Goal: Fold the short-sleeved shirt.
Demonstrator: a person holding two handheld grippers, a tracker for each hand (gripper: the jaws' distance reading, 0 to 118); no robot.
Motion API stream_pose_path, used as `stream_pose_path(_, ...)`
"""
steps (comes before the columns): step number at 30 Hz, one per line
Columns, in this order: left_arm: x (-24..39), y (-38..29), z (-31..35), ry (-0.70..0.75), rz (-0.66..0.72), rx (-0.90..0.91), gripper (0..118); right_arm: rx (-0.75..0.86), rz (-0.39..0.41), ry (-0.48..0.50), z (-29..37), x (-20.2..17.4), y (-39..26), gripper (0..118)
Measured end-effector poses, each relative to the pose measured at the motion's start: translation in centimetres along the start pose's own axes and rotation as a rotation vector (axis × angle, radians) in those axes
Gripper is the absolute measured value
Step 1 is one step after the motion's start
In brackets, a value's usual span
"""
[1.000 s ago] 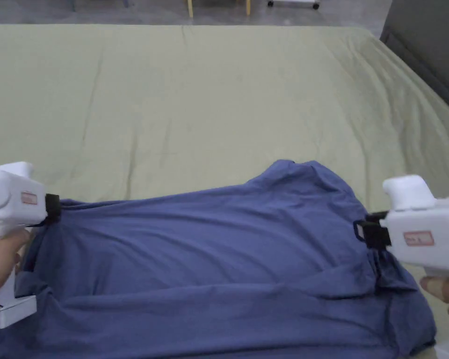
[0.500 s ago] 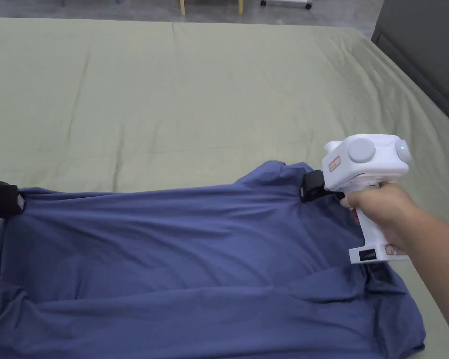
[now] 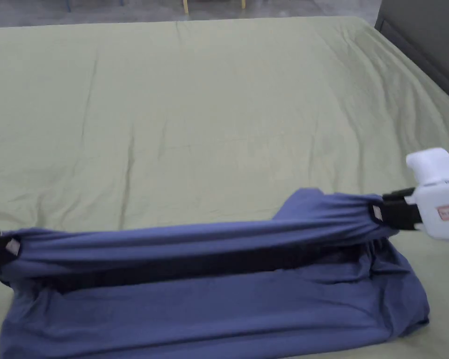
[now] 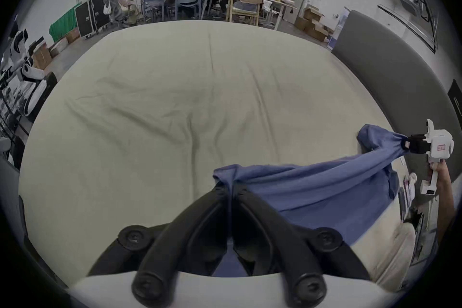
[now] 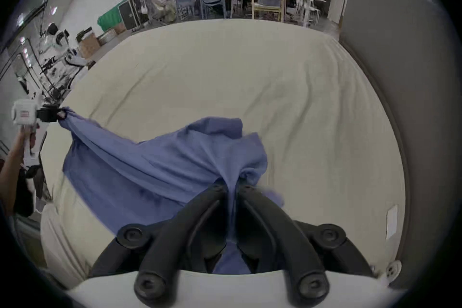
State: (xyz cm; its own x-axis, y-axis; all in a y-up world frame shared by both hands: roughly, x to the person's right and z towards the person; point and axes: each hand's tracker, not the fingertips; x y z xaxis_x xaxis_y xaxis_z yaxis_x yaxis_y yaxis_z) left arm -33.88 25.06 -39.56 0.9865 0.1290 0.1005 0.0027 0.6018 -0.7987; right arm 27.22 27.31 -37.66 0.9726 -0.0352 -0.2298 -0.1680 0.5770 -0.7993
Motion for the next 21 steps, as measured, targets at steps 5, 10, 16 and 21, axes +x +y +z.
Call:
stream_pose_path(5, 0.7, -6.1, 0.4, -0.002, -0.006, -0.094, 0, -0.097, 0.032, -0.019, -0.2, -1.5, -4.8, 6)
stream_pose_path(10, 0.9, -9.8, -3.7, 0.027, 0.001, -0.177, 0, -0.23, -0.05, -0.04, -4.4, -0.4, -8.1, 6)
stream_pose_path(16, 0.0, -10.3, -4.1, 0.013, 0.155, -0.142, 0, -0.212, -0.141, -0.038, -7.1, 0.0, -10.4, 8)
stream_pose_path(21, 1.2, -9.5, -1.7, 0.008, 0.204, -0.106, 27, -0.195, -0.047, -0.083, -5.7, -0.2, -9.7, 20)
